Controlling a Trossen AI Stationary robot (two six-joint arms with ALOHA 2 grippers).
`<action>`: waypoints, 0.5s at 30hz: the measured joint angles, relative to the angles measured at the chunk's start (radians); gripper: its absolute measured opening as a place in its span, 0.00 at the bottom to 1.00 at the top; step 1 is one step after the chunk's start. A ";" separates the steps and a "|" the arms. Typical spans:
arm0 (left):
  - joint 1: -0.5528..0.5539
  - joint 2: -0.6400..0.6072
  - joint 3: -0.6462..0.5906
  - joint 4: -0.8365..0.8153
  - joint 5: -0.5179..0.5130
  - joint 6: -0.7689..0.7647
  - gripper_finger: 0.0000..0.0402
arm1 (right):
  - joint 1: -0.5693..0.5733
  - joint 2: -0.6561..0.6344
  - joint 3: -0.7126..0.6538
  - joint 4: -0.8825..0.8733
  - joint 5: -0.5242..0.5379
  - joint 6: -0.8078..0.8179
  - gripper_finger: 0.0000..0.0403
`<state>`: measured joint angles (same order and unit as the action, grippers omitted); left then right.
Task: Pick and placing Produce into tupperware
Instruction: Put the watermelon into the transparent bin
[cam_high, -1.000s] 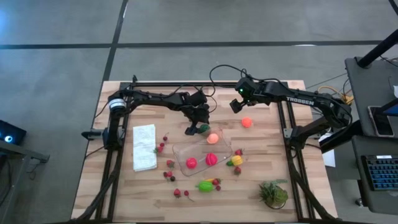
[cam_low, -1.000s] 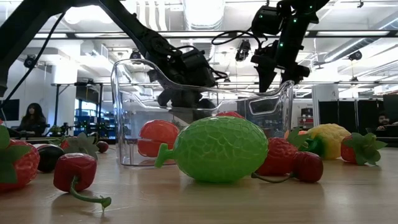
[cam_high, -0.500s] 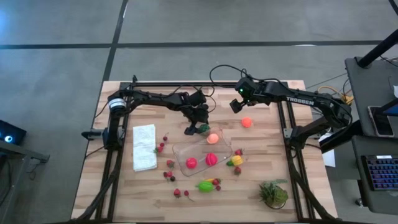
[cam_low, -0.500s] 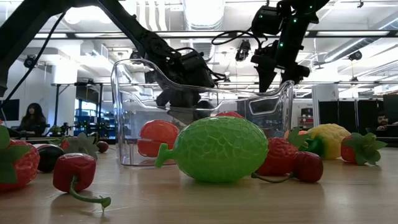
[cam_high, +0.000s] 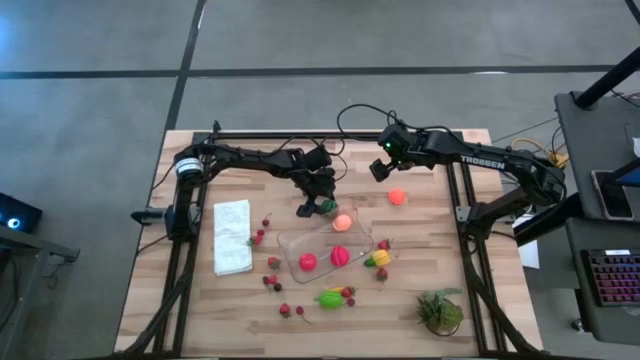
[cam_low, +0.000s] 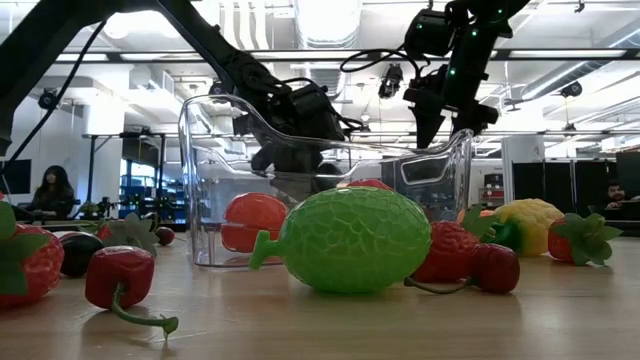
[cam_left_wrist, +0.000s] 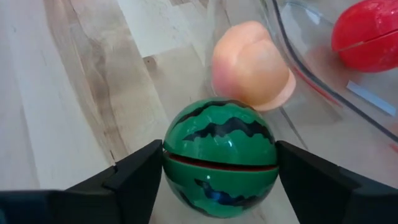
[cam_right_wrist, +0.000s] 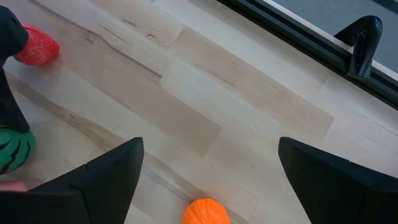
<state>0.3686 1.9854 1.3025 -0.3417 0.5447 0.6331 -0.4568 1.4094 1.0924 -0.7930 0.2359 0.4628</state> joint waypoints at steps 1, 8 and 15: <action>0.000 0.000 0.000 0.001 0.002 0.000 0.66 | 0.000 0.000 0.000 0.000 0.000 0.000 0.91; 0.001 0.000 0.006 -0.005 -0.011 0.001 0.69 | 0.000 0.000 0.000 0.000 0.000 0.000 0.91; 0.001 -0.043 0.006 -0.013 -0.145 0.003 0.65 | 0.000 0.000 0.000 0.000 0.000 0.000 0.91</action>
<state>0.3695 1.9422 1.3083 -0.3543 0.3993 0.6357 -0.4567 1.4094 1.0924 -0.7925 0.2357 0.4629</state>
